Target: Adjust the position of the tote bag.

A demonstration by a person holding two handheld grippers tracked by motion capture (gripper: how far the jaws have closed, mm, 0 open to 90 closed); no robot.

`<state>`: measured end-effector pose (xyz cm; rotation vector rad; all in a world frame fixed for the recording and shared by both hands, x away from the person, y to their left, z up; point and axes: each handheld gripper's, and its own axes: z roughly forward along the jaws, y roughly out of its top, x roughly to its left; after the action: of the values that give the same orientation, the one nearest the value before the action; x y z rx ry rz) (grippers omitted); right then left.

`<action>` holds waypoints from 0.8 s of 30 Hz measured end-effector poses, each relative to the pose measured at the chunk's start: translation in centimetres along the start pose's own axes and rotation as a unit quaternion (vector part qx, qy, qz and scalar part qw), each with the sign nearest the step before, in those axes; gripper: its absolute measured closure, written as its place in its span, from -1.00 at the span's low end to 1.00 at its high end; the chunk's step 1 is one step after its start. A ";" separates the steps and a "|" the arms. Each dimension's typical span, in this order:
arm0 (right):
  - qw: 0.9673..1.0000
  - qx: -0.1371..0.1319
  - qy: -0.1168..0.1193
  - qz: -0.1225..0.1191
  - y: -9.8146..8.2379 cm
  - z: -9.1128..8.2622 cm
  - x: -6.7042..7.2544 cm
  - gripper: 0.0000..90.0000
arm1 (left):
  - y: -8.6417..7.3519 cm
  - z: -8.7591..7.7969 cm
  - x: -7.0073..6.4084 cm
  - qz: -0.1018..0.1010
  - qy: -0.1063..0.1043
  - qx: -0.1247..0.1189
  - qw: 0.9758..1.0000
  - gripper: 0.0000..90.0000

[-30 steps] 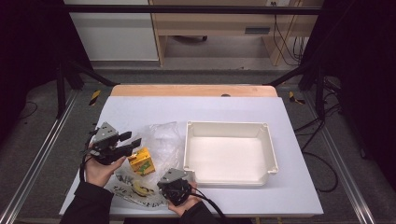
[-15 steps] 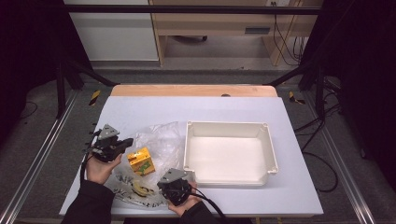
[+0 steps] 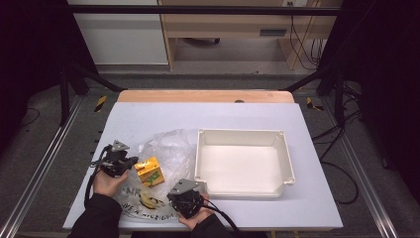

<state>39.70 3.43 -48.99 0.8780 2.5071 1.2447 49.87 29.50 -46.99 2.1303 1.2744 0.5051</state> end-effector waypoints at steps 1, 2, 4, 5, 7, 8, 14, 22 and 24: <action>1.000 0.002 -0.004 -0.001 -0.1 -0.2 0.0 0.99 | 0.0 0.0 -0.1 0.002 0.002 0.001 1.000 1.00; 1.000 0.002 -0.004 -0.001 -0.1 -0.2 0.0 0.99 | 0.0 0.0 -0.1 0.002 0.002 0.001 1.000 1.00; 1.000 0.001 -0.003 -0.001 -0.3 -0.4 -0.2 0.99 | -0.1 0.0 -0.1 0.000 0.003 -0.002 1.000 1.00; 1.000 0.005 -0.008 0.006 -0.5 -0.8 -0.5 0.99 | -0.1 0.0 -0.1 -0.001 0.003 -0.003 1.000 1.00; 1.000 0.002 -0.012 0.011 -0.6 -0.9 -0.8 0.99 | -0.1 0.0 0.0 -0.002 0.002 -0.003 1.000 1.00; 1.000 0.002 -0.011 0.011 -0.7 -1.0 -0.8 1.00 | -0.1 0.0 0.0 -0.005 0.001 -0.003 1.000 1.00; 1.000 0.000 -0.015 0.010 -0.8 -1.2 -0.8 1.00 | -0.1 0.0 0.0 -0.009 0.000 -0.005 1.000 1.00; 1.000 0.001 -0.018 0.019 -1.4 -1.9 -1.2 1.00 | -0.3 -0.1 0.0 -0.010 0.002 -0.009 1.000 1.00; 1.000 0.000 -0.019 0.020 -1.6 -2.1 -1.2 1.00 | -0.4 -0.1 0.0 -0.013 0.000 -0.009 1.000 1.00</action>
<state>39.15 0.61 -49.00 0.9464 2.4716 1.2275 49.50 29.67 -47.17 2.0971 1.2912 0.5049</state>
